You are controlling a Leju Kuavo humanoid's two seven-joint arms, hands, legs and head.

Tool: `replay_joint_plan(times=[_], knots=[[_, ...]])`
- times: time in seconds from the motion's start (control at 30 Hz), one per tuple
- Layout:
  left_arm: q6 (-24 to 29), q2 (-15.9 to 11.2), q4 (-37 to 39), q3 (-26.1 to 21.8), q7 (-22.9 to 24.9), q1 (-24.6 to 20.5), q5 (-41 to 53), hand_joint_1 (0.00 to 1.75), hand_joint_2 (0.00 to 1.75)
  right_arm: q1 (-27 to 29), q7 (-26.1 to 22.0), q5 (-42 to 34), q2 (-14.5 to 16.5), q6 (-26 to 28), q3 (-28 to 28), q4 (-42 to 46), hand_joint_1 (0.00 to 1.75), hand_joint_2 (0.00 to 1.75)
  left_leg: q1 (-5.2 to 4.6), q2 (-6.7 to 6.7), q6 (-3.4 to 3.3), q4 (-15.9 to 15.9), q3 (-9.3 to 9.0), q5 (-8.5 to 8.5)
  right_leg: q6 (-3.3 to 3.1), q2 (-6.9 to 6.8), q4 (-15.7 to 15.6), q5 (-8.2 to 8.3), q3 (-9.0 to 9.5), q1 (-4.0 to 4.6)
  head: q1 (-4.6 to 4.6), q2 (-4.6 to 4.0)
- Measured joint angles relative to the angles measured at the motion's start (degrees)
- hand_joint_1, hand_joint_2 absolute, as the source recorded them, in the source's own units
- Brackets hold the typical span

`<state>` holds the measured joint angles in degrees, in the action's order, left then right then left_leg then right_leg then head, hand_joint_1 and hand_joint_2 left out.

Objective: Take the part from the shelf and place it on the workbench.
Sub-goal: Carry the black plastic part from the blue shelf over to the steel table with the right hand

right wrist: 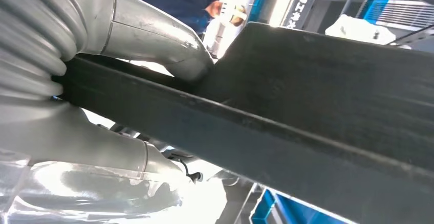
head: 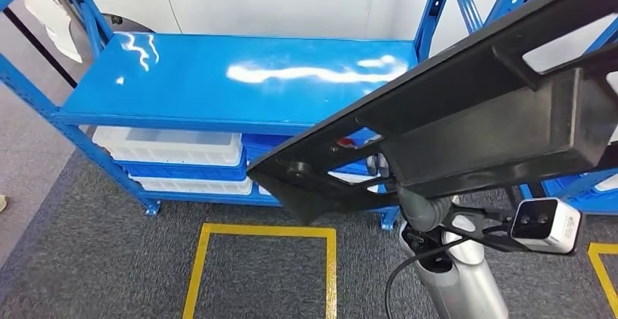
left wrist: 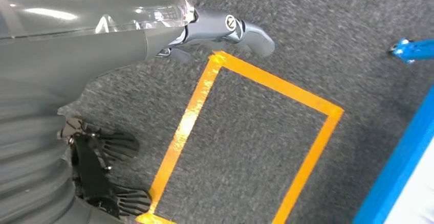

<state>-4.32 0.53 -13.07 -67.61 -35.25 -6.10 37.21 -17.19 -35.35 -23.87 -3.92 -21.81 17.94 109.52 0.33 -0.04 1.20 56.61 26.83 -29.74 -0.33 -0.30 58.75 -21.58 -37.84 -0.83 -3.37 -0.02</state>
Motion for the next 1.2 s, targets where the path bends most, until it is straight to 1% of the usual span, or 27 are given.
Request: replay_joint_plan(times=[0.07, 0.1, 0.13, 0.17, 0.2, 0.23, 0.27, 0.3, 0.33, 0.37, 0.4, 0.47, 0.5, 0.57, 0.63, 0.73, 0.77, 0.8, 0.83, 0.9, 0.93, 0.97, 1.0, 1.07, 1.1, 1.13, 1.2], knots=[[0.0, 0.0, 0.0, 0.0, -0.1, 0.1, 0.0, 0.00, 1.75, -0.2, -0.2, -0.2, -0.1, 0.4, 0.2, -0.1, 1.75, 1.75, 0.02, 0.12, -0.77, -0.5, 0.74, 1.16, 0.75, 0.03, -0.4, 0.65, -0.24, -0.01, 0.00, 0.00], [0.0, 0.0, 0.0, 0.0, -0.2, 0.0, 0.0, 0.00, 1.75, -0.3, -0.3, -0.3, -0.2, 0.5, 0.3, -0.2, 1.75, 1.75, 0.13, 0.26, -1.25, -0.7, 1.24, 1.92, 1.01, 0.08, 0.2, -0.32, -0.70, 0.03, 0.00, 0.00], [0.0, 0.0, 0.0, 0.0, -0.3, 0.0, 0.0, 0.00, 1.75, -0.5, -0.4, -0.3, -0.3, 0.6, 0.4, -0.3, 1.75, 1.75, 0.23, 0.40, -1.67, -1.0, 1.91, 2.77, 1.21, 0.14, 1.9, -2.45, -1.45, 0.08, 0.00, 0.00], [0.1, 0.0, 0.0, 0.0, -0.3, 0.0, 0.0, 0.00, 1.75, -0.7, -0.4, -0.3, -0.4, 0.9, 0.5, -0.5, 1.75, 1.75, 0.25, 0.52, -2.00, -1.1, 2.66, 3.46, 1.29, 0.17, 4.9, -5.43, -2.43, 0.04, 0.00, 0.00], [0.1, 0.0, 0.0, 0.0, -0.4, 0.0, 0.0, 0.00, 1.75, -0.8, -0.5, -0.3, -0.5, 1.0, 0.7, -0.6, 1.75, 1.75, 0.17, 0.53, -2.24, -1.1, 3.54, 4.04, 1.35, 0.18, 8.6, -8.23, -3.41, 0.07, 0.00, 0.00], [0.1, 0.0, 0.0, 0.0, -0.4, 0.1, 0.1, 0.00, 1.75, -0.8, -0.6, -0.3, -0.6, 1.2, 0.8, -0.8, 1.75, 1.75, 0.07, 0.54, -2.32, -1.0, 4.36, 4.58, 1.41, 0.19, 12.5, -9.97, -4.26, 0.07, 0.00, 0.00], [0.1, 0.0, 0.0, 0.0, -0.4, 0.1, 0.0, 0.00, 1.75, -0.8, -0.7, 0.1, -0.7, 1.4, 1.0, -1.0, 1.75, 1.75, -0.03, 0.48, -2.33, -1.0, 5.12, 5.04, 1.42, 0.20, 15.4, -10.14, -4.62, 0.07, 0.00, 0.00], [0.1, 0.0, 0.0, 0.0, -0.4, 0.3, -0.1, 0.00, 1.75, -0.7, -0.8, 0.8, -0.7, 1.5, 1.2, -1.2, 1.75, 1.75, -0.11, 0.27, -2.24, -0.9, 5.84, 5.53, 1.34, 0.23, 16.6, -9.00, -4.21, 0.08, 0.00, 0.00], [0.2, 0.0, 0.0, 0.0, -0.5, 0.4, -0.3, 0.00, 1.75, -0.6, -0.9, 2.0, -0.7, 1.7, 1.4, -1.4, 1.75, 1.75, -0.18, 0.03, -2.13, -0.8, 6.47, 5.96, 1.17, 0.32, 15.9, -7.26, -2.93, 0.10, 0.00, 0.00], [0.3, 0.1, 0.0, -0.1, -0.5, 0.4, -0.5, 0.00, 1.75, -0.5, -1.0, 3.4, -0.7, 1.9, 1.8, -1.6, 1.75, 1.75, -0.24, -0.30, -1.98, -0.6, 7.04, 6.35, 0.83, 0.77, 13.0, -5.73, -0.49, 0.15, 0.00, 0.00], [0.5, 0.2, 0.0, -0.1, -0.5, 0.5, -0.8, 0.00, 1.75, -0.6, -1.1, 4.7, -0.7, 2.1, 2.2, -1.7, 1.75, 1.75, -0.33, -0.66, -1.80, -0.4, 7.59, 6.67, 0.33, 1.73, 8.8, -5.30, 2.65, 0.20, 0.00, 0.00], [0.8, 0.5, 0.0, -0.2, -0.5, 0.4, -1.1, 0.00, 1.75, -0.7, -1.1, 6.3, -0.7, 2.4, 2.9, -1.9, 1.75, 1.75, -0.37, -1.32, -1.39, 0.1, 8.37, 7.29, -0.18, 3.30, 1.2, -6.59, 7.77, 0.28, -0.01, 0.00], [0.9, 0.6, 0.0, -0.3, -0.5, 0.4, -1.2, 0.00, 1.75, -0.8, -1.1, 6.9, -0.7, 2.6, 3.1, -1.9, 1.75, 1.75, -0.31, -1.73, -1.09, 0.3, 8.70, 7.63, -0.26, 3.49, -0.7, -7.42, 8.85, 0.36, -0.01, 0.00], [1.0, 0.6, 0.0, -0.6, -0.6, 0.7, -1.3, 0.00, 1.75, -0.9, -0.9, 8.1, -0.7, 3.2, 3.6, -2.0, 1.75, 1.75, -0.16, -2.46, -0.46, 0.4, 9.21, 8.14, -0.38, 2.44, -1.8, -7.43, 9.00, 0.33, 0.00, 0.00], [1.0, 0.6, 0.0, -1.0, -0.7, 1.1, -1.6, 0.00, 1.75, -0.9, -0.4, 9.4, -0.7, 3.9, 4.2, -2.0, 1.75, 1.75, -0.02, -2.00, 0.27, 2.6, 10.36, 6.49, -0.87, 1.25, -2.3, -6.85, 8.93, 0.03, 0.00, 0.00], [1.0, 0.6, 0.0, -1.4, -0.9, 1.3, -1.9, 0.00, 1.75, -0.3, -0.5, 11.7, -0.8, 5.1, 5.1, -2.3, 1.75, 1.75, 0.52, -0.86, 1.56, 13.2, 14.48, 0.71, -1.19, -0.78, -2.3, -6.49, 8.65, -0.02, -0.01, 0.00], [1.0, 0.6, 0.0, -1.5, -0.9, 1.4, -1.9, 0.00, 1.75, 0.1, -0.7, 12.3, -0.8, 5.3, 5.4, -2.4, 1.75, 1.75, 0.72, -0.72, 1.91, 16.0, 15.40, -0.18, -1.16, -1.44, -2.3, -6.45, 8.56, -0.02, 0.00, 0.00], [1.0, 0.6, 0.0, -1.6, -0.9, 1.5, -1.9, 0.00, 1.75, 0.4, -1.0, 12.8, -0.8, 5.6, 5.7, -2.6, 1.75, 1.75, 0.95, -0.54, 2.21, 16.7, 15.32, 0.05, -1.08, -2.07, -2.2, -6.45, 8.49, -0.06, -0.01, 0.00], [1.0, 0.6, 0.0, -1.7, -0.9, 1.7, -1.9, 0.00, 1.75, 0.7, -1.3, 13.2, -0.9, 5.7, 5.9, -2.7, 1.75, 1.75, 1.16, -0.21, 2.45, 14.9, 14.07, 1.34, -0.94, -2.65, -2.1, -6.50, 8.46, -0.14, -0.01, 0.00], [0.9, 0.5, 0.0, -1.7, -0.9, 1.8, -1.6, 0.00, 1.75, 1.0, -1.7, 13.5, -0.9, 6.1, 6.1, -2.8, 1.75, 1.75, 1.30, 1.50, 2.80, 7.3, 9.53, 4.47, -0.42, -3.73, -1.8, -6.81, 8.45, -0.27, -0.02, 0.00], [0.8, 0.5, 0.0, -1.7, -0.9, 1.8, -1.4, 0.00, 1.75, 1.1, -1.7, 13.6, -0.9, 6.4, 6.2, -2.7, 1.75, 1.75, 1.05, 2.44, 2.46, 4.1, 7.72, 5.37, -0.09, -4.21, -1.6, -6.98, 8.41, -0.21, -0.01, 0.00], [0.6, 0.5, 0.0, -1.7, -1.0, 1.8, -1.1, 0.00, 1.75, 1.1, -1.6, 13.7, -0.9, 6.6, 6.3, -2.7, 1.75, 1.75, 0.78, 3.17, 1.92, 2.1, 6.70, 5.57, 0.24, -4.65, -1.5, -7.11, 8.44, -0.08, 0.00, 0.00], [0.5, 0.5, 0.0, -1.7, -1.0, 1.8, -0.9, 0.00, 1.75, 1.2, -1.5, 13.9, -0.9, 6.8, 6.4, -2.6, 1.75, 1.75, 0.44, 3.42, 1.21, 1.5, 6.50, 5.23, 0.52, -5.09, -1.4, -7.16, 8.45, 0.09, 0.01, 0.00], [0.3, 0.4, 0.0, -1.7, -1.1, 1.9, -0.8, 0.00, 1.75, 1.4, -1.2, 14.1, -0.9, 7.1, 6.5, -2.4, 1.75, 1.75, 0.37, 2.54, -0.20, 1.2, 6.78, 5.24, 1.18, -5.91, -1.4, -7.37, 8.62, 0.16, 0.02, 0.00], [0.2, 0.4, -0.1, -1.7, -1.1, 1.9, -0.7, 0.00, 1.75, 1.4, -1.2, 14.2, -0.9, 7.2, 6.6, -2.3, 1.75, 1.75, 0.43, 1.98, -0.69, 1.0, 6.78, 5.31, 1.48, -5.46, -0.9, -7.86, 8.52, 0.07, 0.02, 0.00], [0.2, 0.4, -0.1, -1.7, -1.1, 1.9, -0.7, 0.00, 1.75, 1.4, -1.2, 14.3, -0.9, 7.3, 6.6, -2.2, 1.75, 1.75, 0.52, 1.47, -1.16, 0.8, 6.75, 5.46, 1.68, -4.38, 0.4, -8.91, 7.93, -0.04, 0.02, 0.00], [0.1, 0.4, -0.1, -1.7, -1.2, 1.7, -0.7, 0.00, 1.75, 1.9, -1.4, 14.3, -1.0, 7.3, 6.6, -2.0, 1.75, 1.75, 0.51, 0.43, -1.79, 0.5, 6.78, 5.70, 1.69, -1.36, 6.9, -12.32, 4.78, -0.10, 0.02, 0.00]])
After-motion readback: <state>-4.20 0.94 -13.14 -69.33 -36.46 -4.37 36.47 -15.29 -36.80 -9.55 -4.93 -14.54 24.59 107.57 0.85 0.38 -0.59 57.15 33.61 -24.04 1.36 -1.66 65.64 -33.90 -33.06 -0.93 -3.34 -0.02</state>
